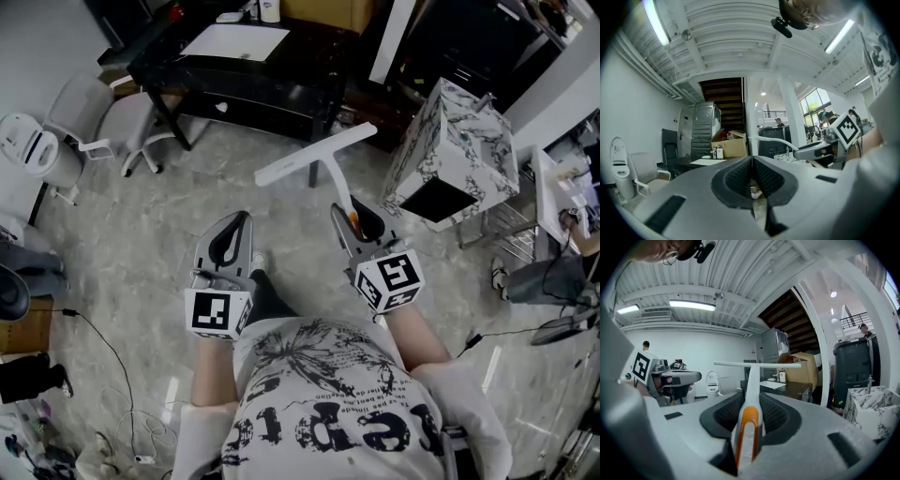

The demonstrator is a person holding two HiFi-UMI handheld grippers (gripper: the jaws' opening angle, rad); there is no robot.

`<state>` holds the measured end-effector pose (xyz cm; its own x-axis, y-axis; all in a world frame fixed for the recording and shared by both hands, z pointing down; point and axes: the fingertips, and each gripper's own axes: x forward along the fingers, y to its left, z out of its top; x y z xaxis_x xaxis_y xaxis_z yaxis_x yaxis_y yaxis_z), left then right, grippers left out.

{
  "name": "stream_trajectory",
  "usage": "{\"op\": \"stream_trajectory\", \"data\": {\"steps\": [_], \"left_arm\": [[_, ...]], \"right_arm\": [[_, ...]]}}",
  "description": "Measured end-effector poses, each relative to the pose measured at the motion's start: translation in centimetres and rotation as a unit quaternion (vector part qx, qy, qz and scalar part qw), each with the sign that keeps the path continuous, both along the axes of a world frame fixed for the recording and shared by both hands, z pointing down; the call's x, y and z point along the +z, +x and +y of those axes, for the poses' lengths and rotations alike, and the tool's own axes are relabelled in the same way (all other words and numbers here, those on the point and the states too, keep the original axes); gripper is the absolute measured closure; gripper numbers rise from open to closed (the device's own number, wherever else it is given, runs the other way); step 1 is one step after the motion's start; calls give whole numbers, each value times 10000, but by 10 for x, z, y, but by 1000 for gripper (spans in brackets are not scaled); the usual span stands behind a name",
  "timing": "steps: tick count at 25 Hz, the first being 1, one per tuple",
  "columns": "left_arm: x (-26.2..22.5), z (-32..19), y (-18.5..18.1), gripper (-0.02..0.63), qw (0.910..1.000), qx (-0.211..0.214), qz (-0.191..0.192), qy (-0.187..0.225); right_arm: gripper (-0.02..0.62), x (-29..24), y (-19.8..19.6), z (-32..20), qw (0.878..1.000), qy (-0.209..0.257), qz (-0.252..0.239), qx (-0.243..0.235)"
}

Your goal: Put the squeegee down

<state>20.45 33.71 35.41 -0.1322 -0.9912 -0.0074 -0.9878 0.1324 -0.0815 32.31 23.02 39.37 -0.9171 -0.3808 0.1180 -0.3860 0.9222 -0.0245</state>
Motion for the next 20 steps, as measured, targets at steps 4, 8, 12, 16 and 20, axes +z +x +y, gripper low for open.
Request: {"op": "stream_trajectory", "data": {"steps": [4, 8, 12, 16, 20], "left_arm": [[4, -38, -60, 595, 9999, 118, 40, 62], [-8, -75, -131, 595, 9999, 119, 68, 73], [-11, -111, -200, 595, 9994, 338, 7, 56], [-15, -143, -260, 595, 9987, 513, -12, 55], [-20, -173, -301, 595, 9983, 577, 8, -11]], "right_arm": [[488, 0, -54, -35, 9998, -36, 85, 154], [488, -3, -118, -70, 9994, -58, 166, 308], [488, -6, -183, -100, 9985, -53, 187, 514], [488, -6, -239, -128, 9967, -115, 188, 784], [488, -5, -279, -158, 9949, -219, 151, 970]]}}
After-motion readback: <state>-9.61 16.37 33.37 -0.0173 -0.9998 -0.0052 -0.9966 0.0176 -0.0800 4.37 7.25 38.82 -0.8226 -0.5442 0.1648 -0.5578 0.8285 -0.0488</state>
